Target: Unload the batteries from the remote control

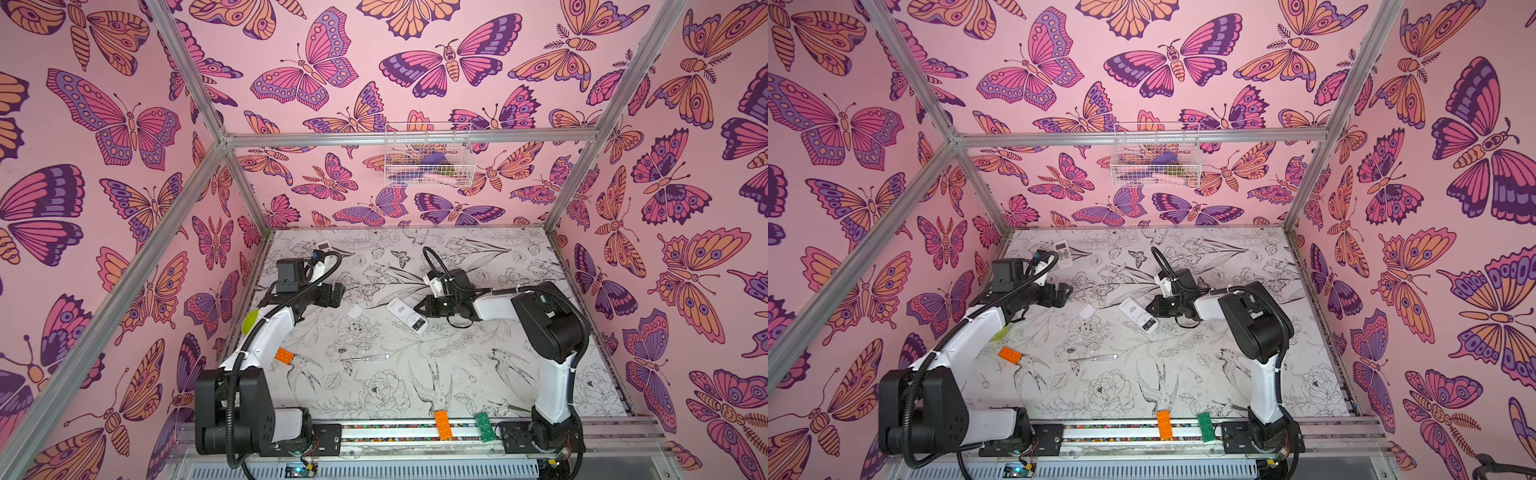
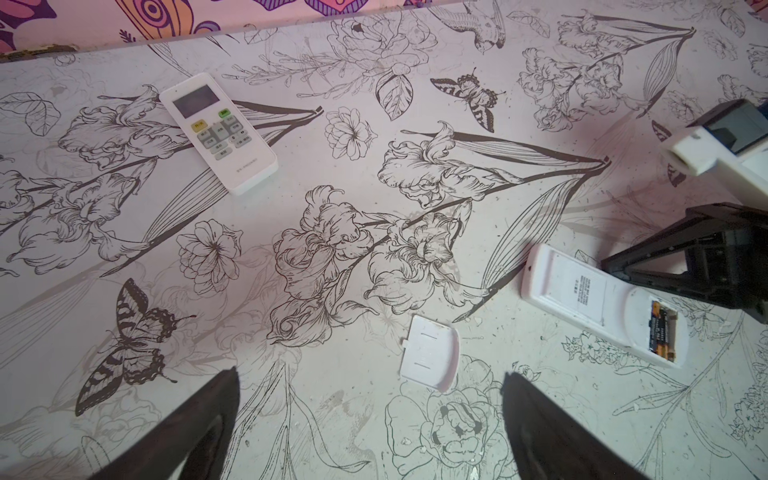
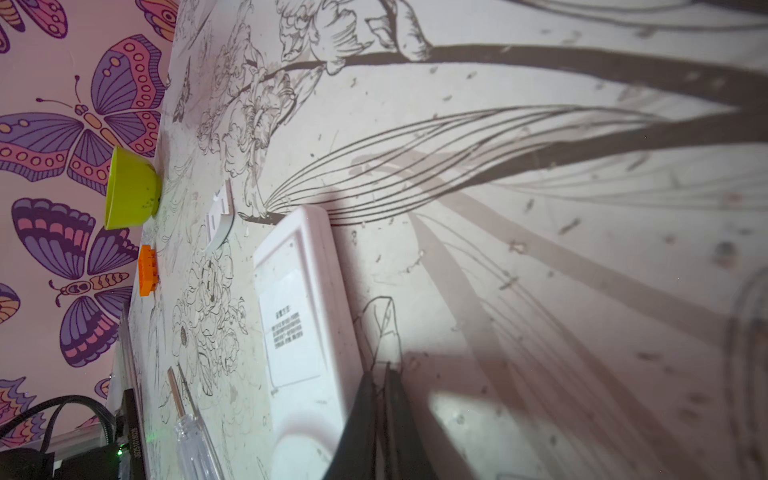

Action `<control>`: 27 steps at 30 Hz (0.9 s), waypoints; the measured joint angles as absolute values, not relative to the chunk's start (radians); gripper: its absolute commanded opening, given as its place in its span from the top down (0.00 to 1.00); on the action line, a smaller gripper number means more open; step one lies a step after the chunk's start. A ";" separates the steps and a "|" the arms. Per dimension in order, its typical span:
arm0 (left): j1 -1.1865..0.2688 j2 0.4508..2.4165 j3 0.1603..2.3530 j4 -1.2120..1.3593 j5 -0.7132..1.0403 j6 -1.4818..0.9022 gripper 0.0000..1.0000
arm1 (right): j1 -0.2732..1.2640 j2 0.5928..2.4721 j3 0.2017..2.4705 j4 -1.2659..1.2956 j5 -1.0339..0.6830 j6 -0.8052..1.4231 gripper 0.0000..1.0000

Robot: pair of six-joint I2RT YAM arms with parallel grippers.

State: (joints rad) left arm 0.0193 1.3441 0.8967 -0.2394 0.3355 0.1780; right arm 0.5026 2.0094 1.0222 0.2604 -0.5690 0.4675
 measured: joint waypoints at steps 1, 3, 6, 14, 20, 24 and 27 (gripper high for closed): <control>0.020 1.341 0.896 -0.239 0.340 0.179 0.00 | 0.509 2.017 1.036 0.249 -0.576 0.463 0.91; 0.020 1.337 0.896 -0.238 0.344 0.179 0.00 | 0.523 2.038 1.065 0.236 -0.590 0.455 0.91; 0.020 1.336 0.895 -0.236 0.347 0.179 0.00 | 0.548 2.049 1.086 0.222 -0.597 0.440 0.90; 0.020 1.324 0.885 -0.234 0.352 0.183 0.00 | 0.576 2.037 1.137 0.127 -0.614 0.364 0.79; 0.020 1.308 0.878 -0.233 0.352 0.193 0.00 | 0.583 1.907 1.168 -0.023 -0.598 0.198 0.65; 0.021 1.302 0.873 -0.233 0.356 0.195 0.00 | 0.629 1.803 1.184 -0.127 -0.585 0.015 0.61; 0.023 1.302 0.873 -0.233 0.356 0.197 0.00 | 0.696 1.778 1.209 -0.207 -0.580 -0.121 0.57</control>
State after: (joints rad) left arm 0.0231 1.3018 0.8726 -0.2325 0.3557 0.1974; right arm 0.6964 1.7782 1.2087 -0.2070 -0.5800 -0.1211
